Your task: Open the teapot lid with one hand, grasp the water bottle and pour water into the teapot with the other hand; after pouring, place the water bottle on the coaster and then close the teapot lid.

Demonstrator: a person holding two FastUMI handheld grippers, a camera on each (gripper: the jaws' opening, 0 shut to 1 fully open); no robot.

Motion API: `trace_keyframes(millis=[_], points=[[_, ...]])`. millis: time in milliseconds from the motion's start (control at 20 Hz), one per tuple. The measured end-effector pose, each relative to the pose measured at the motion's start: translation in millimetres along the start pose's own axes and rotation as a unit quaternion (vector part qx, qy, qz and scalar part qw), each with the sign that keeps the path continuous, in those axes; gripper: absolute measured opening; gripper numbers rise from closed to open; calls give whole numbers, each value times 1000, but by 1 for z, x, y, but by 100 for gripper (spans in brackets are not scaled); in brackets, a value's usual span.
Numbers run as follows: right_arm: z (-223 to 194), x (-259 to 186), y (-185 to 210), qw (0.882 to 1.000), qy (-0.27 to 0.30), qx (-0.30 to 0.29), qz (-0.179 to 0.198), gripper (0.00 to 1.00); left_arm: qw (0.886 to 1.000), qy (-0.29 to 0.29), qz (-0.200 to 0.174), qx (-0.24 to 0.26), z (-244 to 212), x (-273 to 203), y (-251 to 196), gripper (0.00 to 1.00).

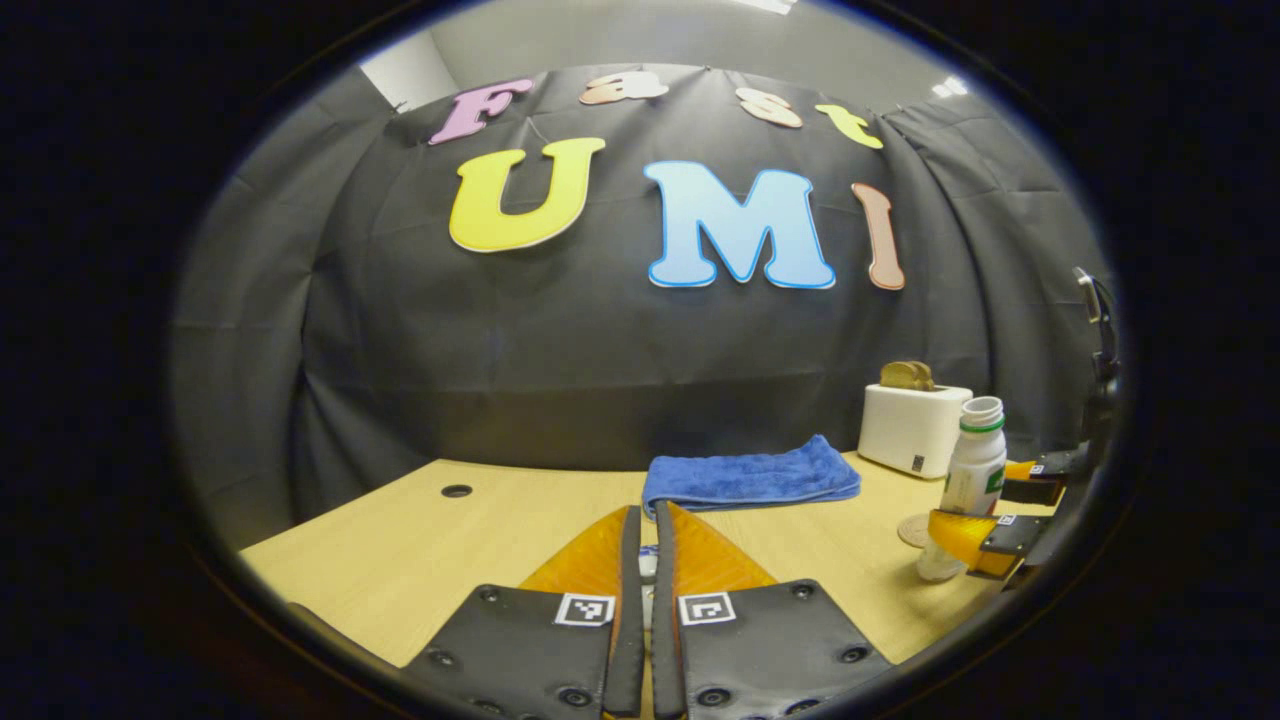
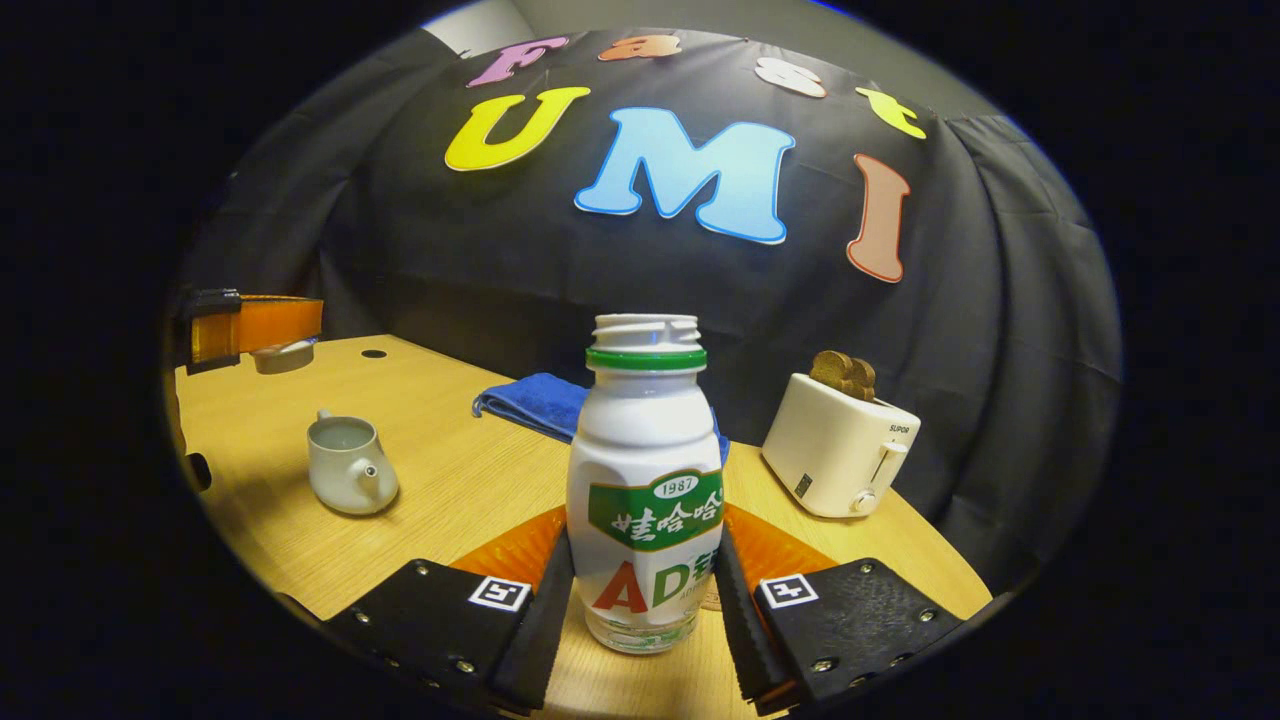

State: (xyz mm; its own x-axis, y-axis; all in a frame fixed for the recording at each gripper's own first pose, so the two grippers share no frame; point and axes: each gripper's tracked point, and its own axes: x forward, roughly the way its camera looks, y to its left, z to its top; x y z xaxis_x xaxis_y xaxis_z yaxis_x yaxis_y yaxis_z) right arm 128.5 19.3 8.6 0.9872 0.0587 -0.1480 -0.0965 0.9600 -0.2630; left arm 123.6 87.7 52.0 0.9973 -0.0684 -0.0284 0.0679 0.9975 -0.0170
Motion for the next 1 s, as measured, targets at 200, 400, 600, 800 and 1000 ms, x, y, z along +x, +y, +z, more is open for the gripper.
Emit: trace_keyframes(millis=[200,400,600,800,1000], points=[[12,1,8,999,-6,-38,3,69,1000,-10,2,-8,7,-10,10,10],[20,3,23,992,-10,-123,15,69,1000,-14,3,-20,8,-22,20,14],[32,4,48,979,-25,-199,37,69,999,-28,15,-23,18,-40,39,14],[36,8,75,957,-35,-283,59,69,999,-28,26,-37,12,-56,59,14],[26,17,91,935,-23,-346,73,69,998,-16,34,-42,-2,-63,75,14]])
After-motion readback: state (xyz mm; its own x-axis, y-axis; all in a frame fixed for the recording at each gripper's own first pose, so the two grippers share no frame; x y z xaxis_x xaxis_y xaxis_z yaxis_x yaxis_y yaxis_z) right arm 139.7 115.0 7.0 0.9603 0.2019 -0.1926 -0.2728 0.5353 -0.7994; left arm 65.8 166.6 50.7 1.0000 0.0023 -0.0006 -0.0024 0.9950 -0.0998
